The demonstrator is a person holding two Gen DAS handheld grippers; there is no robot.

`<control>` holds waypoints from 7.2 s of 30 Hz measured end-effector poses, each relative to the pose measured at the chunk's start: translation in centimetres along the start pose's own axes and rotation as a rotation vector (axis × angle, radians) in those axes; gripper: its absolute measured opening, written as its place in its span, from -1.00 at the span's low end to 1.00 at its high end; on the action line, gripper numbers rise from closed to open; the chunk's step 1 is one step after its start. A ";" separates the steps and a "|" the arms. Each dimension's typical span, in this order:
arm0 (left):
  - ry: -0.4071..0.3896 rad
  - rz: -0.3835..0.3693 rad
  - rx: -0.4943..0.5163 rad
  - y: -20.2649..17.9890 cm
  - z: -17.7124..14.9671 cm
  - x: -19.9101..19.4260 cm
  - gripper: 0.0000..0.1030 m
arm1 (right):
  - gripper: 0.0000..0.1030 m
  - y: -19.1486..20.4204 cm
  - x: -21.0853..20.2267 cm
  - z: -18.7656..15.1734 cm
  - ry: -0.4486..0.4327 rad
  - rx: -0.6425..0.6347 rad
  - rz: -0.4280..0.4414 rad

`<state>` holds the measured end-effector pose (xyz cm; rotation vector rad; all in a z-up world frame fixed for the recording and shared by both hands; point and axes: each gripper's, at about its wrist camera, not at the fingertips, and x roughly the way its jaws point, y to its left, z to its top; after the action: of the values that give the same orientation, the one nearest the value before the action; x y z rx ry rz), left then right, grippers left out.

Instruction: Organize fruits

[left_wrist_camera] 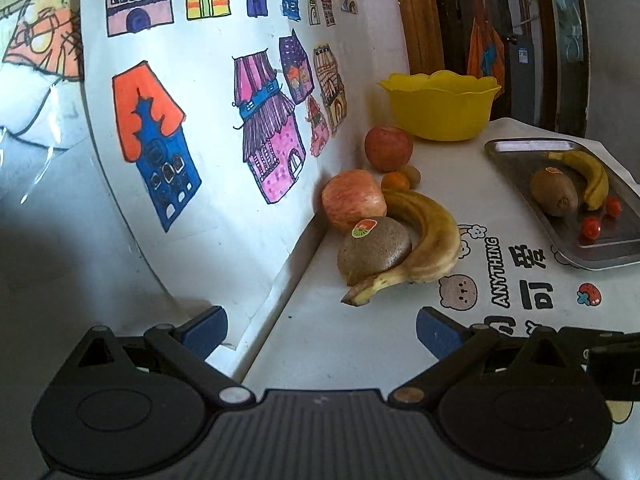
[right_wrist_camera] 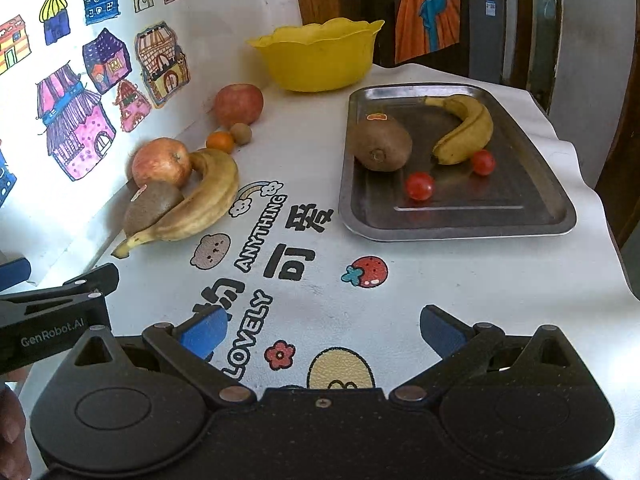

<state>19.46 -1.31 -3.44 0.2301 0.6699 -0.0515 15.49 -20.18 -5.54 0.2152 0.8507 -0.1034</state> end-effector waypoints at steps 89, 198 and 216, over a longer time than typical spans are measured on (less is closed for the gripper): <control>0.109 -0.003 -0.159 -3.3 3.9 10.4 0.26 | -0.02 2.5 11.0 8.3 -0.068 -0.422 0.219; 0.018 -0.228 0.091 -26.1 13.7 12.4 0.26 | -0.09 -22.7 6.7 12.7 -0.248 0.180 0.109; -0.037 -0.221 0.072 -25.1 13.3 11.4 0.39 | 0.52 -22.4 6.0 11.2 -0.215 0.186 0.079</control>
<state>33.42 -28.45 -5.28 0.2235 0.6547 -0.2911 23.70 -44.60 -6.25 0.4043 0.6177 -0.1289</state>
